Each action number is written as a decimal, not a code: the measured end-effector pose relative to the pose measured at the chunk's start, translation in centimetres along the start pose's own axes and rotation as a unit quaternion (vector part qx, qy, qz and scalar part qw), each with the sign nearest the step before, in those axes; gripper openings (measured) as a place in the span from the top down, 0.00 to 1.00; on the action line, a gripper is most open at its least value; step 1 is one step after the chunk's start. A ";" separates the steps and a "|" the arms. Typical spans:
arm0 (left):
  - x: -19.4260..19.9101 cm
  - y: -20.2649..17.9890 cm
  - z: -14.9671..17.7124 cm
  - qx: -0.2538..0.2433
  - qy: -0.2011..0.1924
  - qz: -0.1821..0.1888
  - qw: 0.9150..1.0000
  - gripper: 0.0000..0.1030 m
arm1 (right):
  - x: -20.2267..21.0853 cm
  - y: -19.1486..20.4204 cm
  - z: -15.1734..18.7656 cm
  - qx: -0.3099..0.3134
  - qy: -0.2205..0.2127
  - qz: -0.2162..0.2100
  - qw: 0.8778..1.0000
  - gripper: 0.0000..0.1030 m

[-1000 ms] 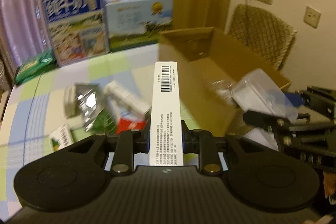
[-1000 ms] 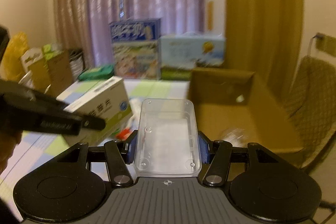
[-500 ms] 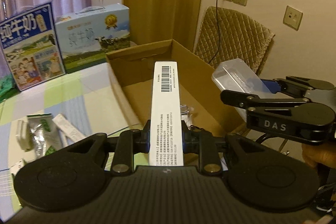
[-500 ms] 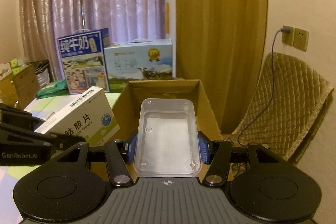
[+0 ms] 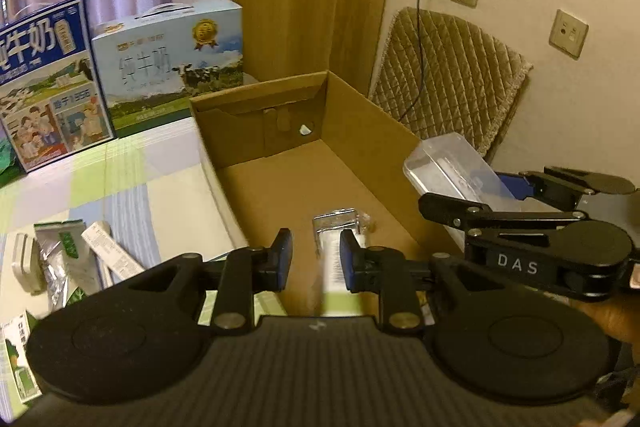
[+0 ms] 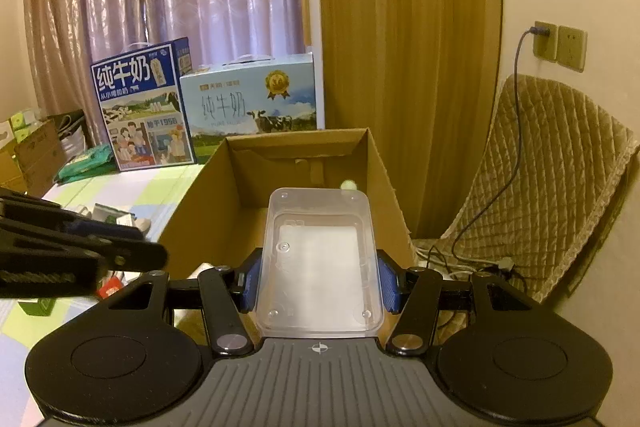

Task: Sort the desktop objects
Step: 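Open the left tool to drop the white box while the right tool drops the tray, then move both tools back toward the items left on the table, then grasp the red candy packet with the right tool while the left tool moves over the green spray box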

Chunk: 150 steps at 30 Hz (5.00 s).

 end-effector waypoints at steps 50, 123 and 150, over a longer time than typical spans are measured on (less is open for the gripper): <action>7.5 8.3 6.6 0.075 -0.006 -0.066 0.995 0.51 | 0.9 3.2 -0.3 0.019 0.001 -0.010 1.000 0.25; 2.3 27.9 14.9 0.091 0.073 -0.150 0.982 0.49 | -17.8 23.9 9.1 0.151 0.116 -0.129 0.973 0.28; 4.8 24.6 16.7 0.095 0.098 -0.114 0.984 0.49 | -6.0 22.6 12.6 0.145 0.106 -0.163 0.970 0.32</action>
Point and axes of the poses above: each gripper's, at about its wrist camera, not at the fingertips, and x roughly against the way its jaws point, y to its left, z to its underside, the point moved 2 cm from there along -x, roughly the way its jaws point, and after that the axes turned 3 degrees about -y, right-handed, at the moved point
